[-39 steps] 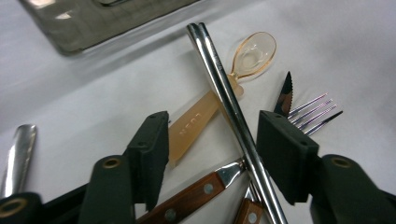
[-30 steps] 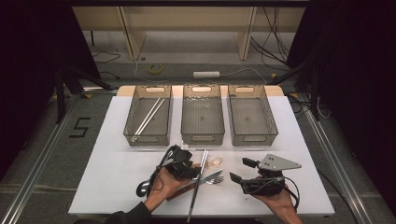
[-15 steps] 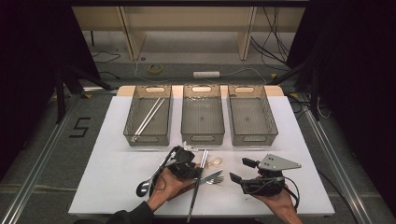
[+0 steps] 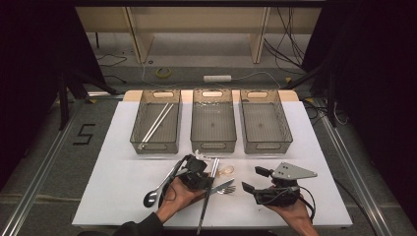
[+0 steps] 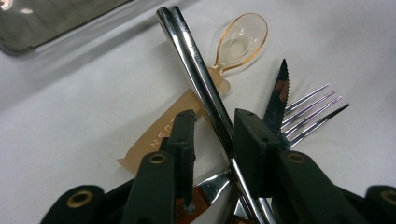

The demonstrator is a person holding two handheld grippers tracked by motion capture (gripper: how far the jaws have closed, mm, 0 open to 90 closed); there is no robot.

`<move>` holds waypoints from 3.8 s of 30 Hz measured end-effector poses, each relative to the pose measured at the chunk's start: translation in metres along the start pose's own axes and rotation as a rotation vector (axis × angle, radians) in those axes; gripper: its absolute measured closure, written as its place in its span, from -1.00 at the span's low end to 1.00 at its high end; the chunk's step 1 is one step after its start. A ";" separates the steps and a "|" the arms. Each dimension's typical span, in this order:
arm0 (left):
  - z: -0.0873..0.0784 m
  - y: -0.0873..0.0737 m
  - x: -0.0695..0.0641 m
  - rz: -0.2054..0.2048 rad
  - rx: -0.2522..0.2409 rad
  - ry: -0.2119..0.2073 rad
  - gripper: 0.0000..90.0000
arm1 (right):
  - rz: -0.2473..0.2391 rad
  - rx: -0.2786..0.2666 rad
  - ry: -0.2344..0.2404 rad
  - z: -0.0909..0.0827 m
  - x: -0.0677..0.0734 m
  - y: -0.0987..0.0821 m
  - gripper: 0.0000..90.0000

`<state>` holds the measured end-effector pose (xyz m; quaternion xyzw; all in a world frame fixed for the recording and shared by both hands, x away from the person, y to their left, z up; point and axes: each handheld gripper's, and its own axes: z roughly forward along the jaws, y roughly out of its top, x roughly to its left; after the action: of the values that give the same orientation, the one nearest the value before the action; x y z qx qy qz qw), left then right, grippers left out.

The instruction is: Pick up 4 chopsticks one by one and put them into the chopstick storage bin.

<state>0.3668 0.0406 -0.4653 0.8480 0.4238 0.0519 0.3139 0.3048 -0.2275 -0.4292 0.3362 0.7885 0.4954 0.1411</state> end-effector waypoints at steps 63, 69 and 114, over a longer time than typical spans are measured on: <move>0.007 -0.002 -0.006 -0.006 0.015 -0.010 0.71 | -0.002 0.009 0.005 0.001 0.001 0.000 -0.35; 0.007 -0.001 -0.006 -0.016 0.007 -0.003 0.74 | -0.002 0.009 0.006 0.001 0.001 0.000 -0.35; 0.014 -0.003 -0.004 -0.123 0.001 -0.057 0.86 | -0.009 0.014 0.014 0.002 0.000 0.000 -0.35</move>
<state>0.3666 0.0320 -0.4773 0.8217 0.4660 0.0082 0.3279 0.3055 -0.2261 -0.4300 0.3304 0.7943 0.4916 0.1353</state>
